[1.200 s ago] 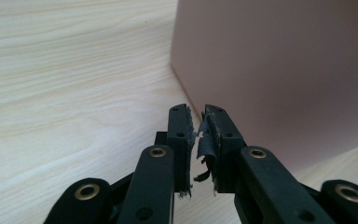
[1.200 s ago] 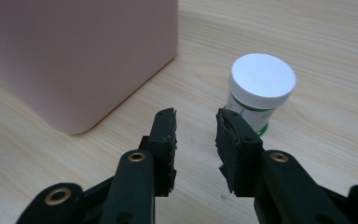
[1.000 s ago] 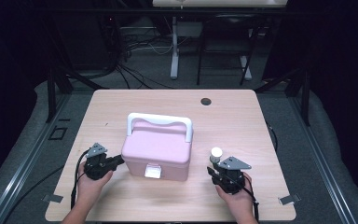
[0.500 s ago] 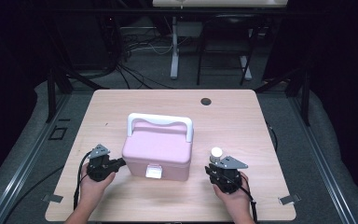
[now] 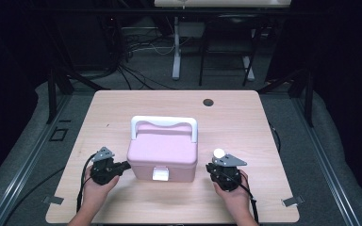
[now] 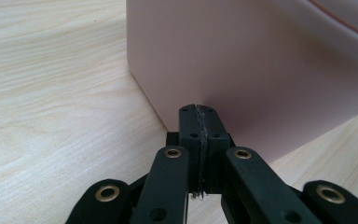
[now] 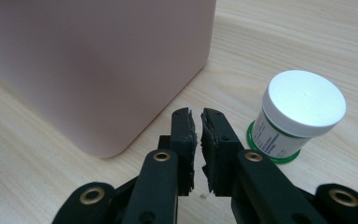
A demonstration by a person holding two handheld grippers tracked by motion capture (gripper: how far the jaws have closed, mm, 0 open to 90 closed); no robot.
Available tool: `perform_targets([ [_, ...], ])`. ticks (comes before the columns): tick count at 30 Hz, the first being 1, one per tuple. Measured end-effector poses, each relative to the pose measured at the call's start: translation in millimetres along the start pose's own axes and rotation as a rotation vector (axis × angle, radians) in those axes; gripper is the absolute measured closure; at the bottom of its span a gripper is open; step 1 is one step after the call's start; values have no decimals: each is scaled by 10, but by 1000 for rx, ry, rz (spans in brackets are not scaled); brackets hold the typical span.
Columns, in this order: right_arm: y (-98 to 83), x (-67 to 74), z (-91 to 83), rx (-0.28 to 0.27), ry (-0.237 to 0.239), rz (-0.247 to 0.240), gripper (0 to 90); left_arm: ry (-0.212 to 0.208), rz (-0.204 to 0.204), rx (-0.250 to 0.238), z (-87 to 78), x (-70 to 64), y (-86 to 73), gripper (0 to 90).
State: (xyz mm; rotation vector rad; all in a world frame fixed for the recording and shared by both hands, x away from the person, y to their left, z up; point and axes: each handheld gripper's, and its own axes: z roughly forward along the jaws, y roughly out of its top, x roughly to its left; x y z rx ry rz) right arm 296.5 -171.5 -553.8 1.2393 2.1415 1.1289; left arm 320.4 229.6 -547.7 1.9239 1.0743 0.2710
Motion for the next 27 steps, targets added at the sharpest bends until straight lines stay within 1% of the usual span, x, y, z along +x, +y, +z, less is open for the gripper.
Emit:
perform_targets([
  [5,36,9,62,-4,11,10,844,-2,6,10,6,-53,6,898],
  [10,41,56,71,-9,19,-14,845,-19,13,5,9,-89,6,898],
  [11,43,68,70,-17,23,-8,845,-19,11,9,10,-99,6,898],
  [15,48,93,57,-25,37,-16,844,-32,24,11,23,-130,7,899],
  [18,47,102,53,-24,27,-22,861,-27,25,10,27,-148,6,899],
  [22,36,96,56,-26,49,-9,896,-25,22,9,26,-152,4,898],
  [25,31,106,56,-21,45,-10,900,-19,26,9,26,-162,3,898],
  [27,28,104,57,-23,51,-8,900,-19,30,10,23,-163,2,899],
])
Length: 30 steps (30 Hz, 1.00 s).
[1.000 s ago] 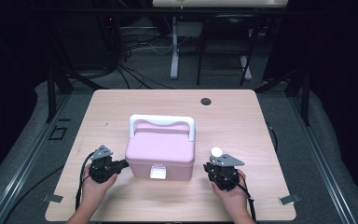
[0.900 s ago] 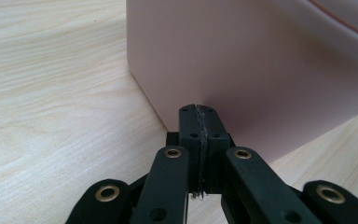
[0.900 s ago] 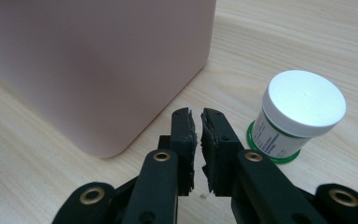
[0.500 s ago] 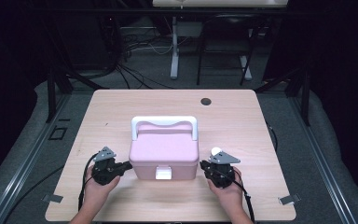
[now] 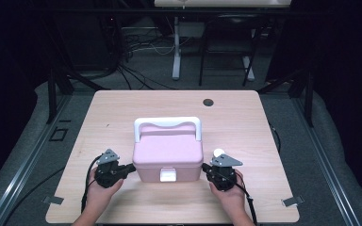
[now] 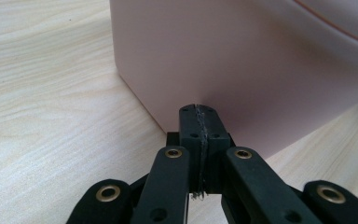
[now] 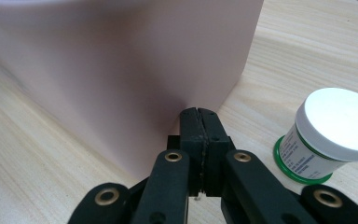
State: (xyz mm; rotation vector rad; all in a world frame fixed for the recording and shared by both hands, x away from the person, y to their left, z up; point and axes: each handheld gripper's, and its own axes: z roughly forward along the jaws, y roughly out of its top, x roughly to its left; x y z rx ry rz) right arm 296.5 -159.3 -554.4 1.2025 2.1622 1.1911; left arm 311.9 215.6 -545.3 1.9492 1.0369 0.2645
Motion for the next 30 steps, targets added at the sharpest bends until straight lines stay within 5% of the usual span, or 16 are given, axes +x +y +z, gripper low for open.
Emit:
perform_targets([
  [30,-67,112,-197,51,40,-58,900,-21,2,24,-139,-124,-107,900],
])
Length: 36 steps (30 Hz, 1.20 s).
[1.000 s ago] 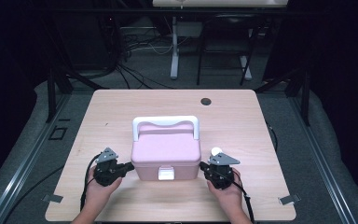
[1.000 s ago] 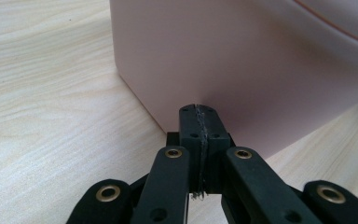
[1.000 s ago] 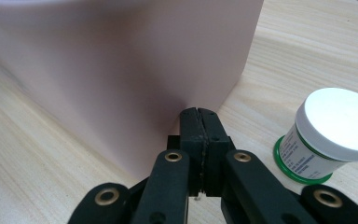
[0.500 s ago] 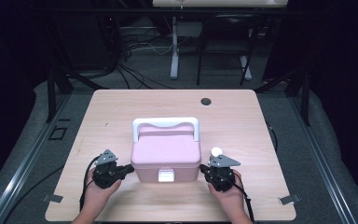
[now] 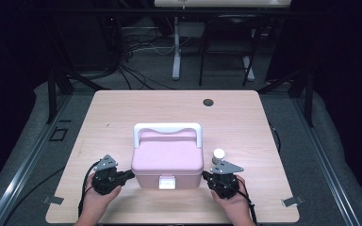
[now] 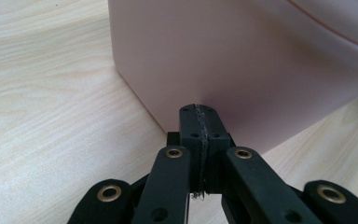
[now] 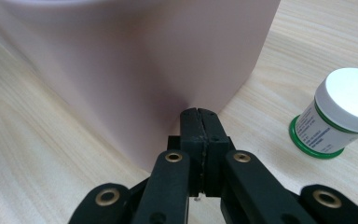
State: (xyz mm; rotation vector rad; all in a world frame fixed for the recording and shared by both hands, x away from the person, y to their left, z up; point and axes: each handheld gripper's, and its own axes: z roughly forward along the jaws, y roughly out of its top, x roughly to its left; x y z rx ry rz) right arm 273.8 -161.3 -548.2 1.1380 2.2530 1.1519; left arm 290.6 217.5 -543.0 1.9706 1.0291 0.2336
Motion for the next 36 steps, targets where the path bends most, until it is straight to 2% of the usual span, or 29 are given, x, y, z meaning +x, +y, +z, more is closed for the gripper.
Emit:
perform_targets([
  [7,-24,21,-56,13,12,13,900,-4,2,7,-28,-61,-32,900],
  [12,-40,56,-107,31,5,-12,900,-6,8,10,-48,-102,-54,900],
  [24,-113,126,-221,44,7,-4,900,-17,5,20,-107,-203,-123,900],
  [33,-140,171,-262,48,11,-13,900,-18,3,22,-133,-226,-148,900],
  [36,-156,179,-278,46,12,-14,900,-33,-7,18,-141,-225,-167,900],
])
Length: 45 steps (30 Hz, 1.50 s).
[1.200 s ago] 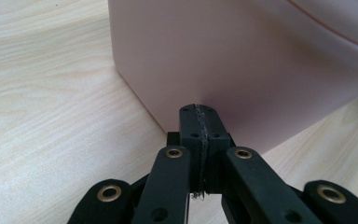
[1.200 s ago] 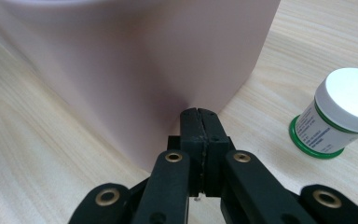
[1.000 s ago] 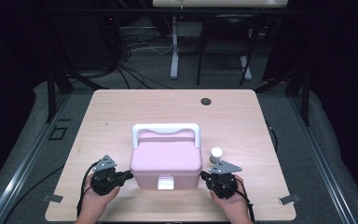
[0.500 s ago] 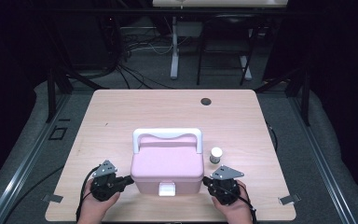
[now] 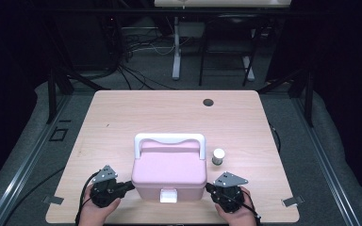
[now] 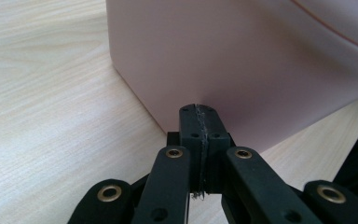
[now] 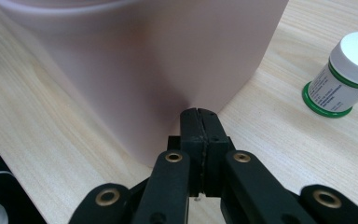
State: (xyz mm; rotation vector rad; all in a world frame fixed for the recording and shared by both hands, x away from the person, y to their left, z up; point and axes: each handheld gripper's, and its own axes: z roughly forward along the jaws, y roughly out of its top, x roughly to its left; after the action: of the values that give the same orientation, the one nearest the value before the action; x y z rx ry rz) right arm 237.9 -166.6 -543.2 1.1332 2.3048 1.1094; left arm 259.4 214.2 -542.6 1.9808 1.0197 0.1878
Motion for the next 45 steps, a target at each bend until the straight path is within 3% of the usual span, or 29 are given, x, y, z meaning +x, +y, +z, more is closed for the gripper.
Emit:
perform_targets([
  [6,0,-49,3,-1,12,12,837,-15,-11,13,16,40,-3,891],
  [19,36,-196,-79,-29,1,57,711,-19,-41,-19,-87,139,60,727],
  [28,105,-182,-125,-20,-2,29,654,-21,-61,-25,-160,195,110,654],
  [38,256,-184,-242,-22,5,43,601,-9,-68,-34,-287,242,258,637],
  [45,385,-220,-347,-33,18,62,599,-35,-65,-40,-361,234,390,635],
])
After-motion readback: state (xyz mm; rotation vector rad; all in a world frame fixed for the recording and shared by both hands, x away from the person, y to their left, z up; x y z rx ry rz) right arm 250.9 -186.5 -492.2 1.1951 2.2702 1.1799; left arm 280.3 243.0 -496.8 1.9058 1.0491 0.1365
